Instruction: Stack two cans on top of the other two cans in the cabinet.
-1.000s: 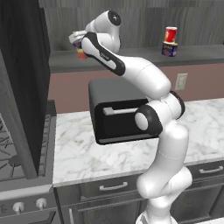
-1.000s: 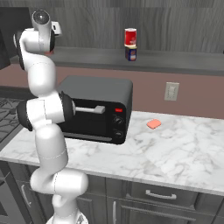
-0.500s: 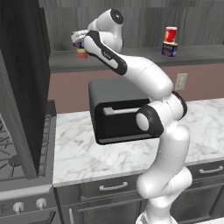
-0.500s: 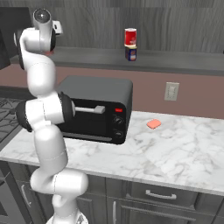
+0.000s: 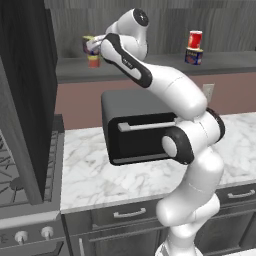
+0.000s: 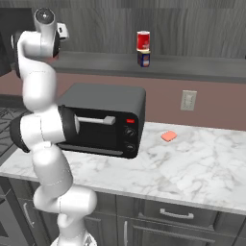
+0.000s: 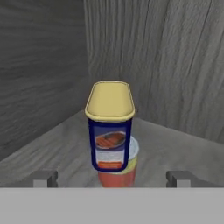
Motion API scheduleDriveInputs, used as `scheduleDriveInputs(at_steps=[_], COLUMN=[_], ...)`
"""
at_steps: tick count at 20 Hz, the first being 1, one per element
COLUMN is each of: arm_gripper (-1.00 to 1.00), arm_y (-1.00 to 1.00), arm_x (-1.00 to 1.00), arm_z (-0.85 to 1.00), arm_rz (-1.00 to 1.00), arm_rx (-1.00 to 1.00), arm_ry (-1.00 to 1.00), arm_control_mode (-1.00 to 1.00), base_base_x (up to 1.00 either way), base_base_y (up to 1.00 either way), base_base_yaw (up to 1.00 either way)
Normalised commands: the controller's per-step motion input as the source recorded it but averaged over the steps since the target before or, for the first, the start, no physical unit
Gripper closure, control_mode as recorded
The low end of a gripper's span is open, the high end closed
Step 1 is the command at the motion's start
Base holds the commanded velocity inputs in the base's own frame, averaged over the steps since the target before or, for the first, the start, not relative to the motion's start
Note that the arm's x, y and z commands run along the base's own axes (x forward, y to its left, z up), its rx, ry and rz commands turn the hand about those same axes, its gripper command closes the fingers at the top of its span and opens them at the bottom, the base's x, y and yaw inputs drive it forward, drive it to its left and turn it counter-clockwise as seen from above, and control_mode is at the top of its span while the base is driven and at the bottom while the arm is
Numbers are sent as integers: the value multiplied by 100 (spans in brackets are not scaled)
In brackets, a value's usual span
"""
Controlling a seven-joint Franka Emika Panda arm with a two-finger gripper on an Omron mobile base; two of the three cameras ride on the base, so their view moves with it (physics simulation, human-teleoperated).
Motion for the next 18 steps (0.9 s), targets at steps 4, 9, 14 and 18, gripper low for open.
scheduleDriveInputs(at_steps=[4, 9, 14, 18], arm_gripper=[-100, -100, -100, -100], arm_y=[-16, -22, -27, -28], arm_x=[-37, -37, -46, -67], arm_z=[-17, -5, 0, 0], arm_rz=[0, 0, -2, -7], arm_rx=[0, 0, 0, 0], arm_ry=[-3, -2, 0, -6], arm_control_mode=[-100, -100, -100, -100], base_base_x=[0, 0, 0, 0], base_base_y=[0, 0, 0, 0], base_base_yaw=[0, 0, 0, 0])
